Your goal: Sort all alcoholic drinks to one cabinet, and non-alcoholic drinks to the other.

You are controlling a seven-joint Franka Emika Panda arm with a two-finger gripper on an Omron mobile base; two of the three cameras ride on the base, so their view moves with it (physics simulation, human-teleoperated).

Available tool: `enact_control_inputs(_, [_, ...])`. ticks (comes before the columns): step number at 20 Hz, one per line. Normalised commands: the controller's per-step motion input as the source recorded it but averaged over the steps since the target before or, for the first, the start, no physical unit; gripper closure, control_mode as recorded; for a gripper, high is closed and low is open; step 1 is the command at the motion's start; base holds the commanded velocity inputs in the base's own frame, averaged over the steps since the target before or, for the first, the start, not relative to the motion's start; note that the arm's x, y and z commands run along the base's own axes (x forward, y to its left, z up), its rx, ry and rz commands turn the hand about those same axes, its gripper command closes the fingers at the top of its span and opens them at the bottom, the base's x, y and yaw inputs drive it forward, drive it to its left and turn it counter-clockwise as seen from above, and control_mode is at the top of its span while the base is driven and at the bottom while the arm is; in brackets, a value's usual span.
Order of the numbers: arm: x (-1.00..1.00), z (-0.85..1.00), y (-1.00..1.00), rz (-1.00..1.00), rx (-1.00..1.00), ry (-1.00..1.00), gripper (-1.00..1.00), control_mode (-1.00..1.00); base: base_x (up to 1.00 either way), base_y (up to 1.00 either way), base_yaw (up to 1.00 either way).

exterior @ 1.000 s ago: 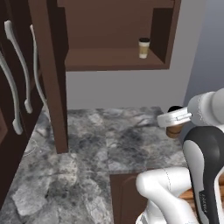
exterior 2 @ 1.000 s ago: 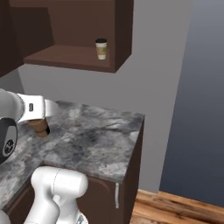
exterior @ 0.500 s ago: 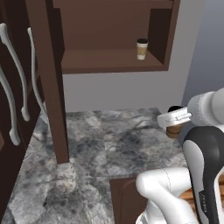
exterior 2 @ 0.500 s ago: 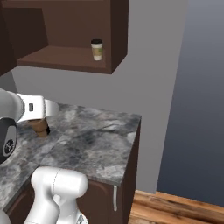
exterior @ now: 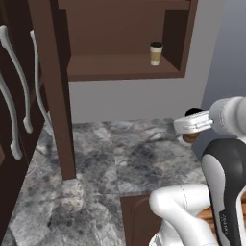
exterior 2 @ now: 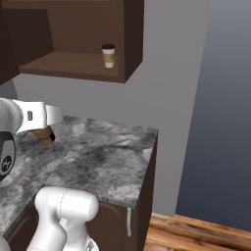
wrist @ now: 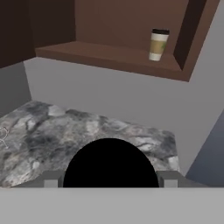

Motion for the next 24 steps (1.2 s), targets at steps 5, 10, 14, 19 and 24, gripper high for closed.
enact_control_inputs(5, [0.08,0.29,0.08,0.0,0.0,-0.09,1.0,-1.0,0.0,0.0,0.0])
enact_control_inputs(10, [0.16,0.29,0.16,0.0,0.0,-0.02,1.0,-1.0,0.0,0.0,0.0])
enact_control_inputs(14, [0.17,0.35,0.07,0.0,0.0,-0.03,1.0,-1.0,0.0,0.0,0.0])
enact_control_inputs(19, [0.2,0.38,0.05,0.0,0.03,-0.04,1.0,-1.0,0.0,0.0,0.0])
enact_control_inputs(24, [0.19,0.31,0.09,0.0,0.06,-0.07,1.0,-1.0,0.0,0.0,0.0])
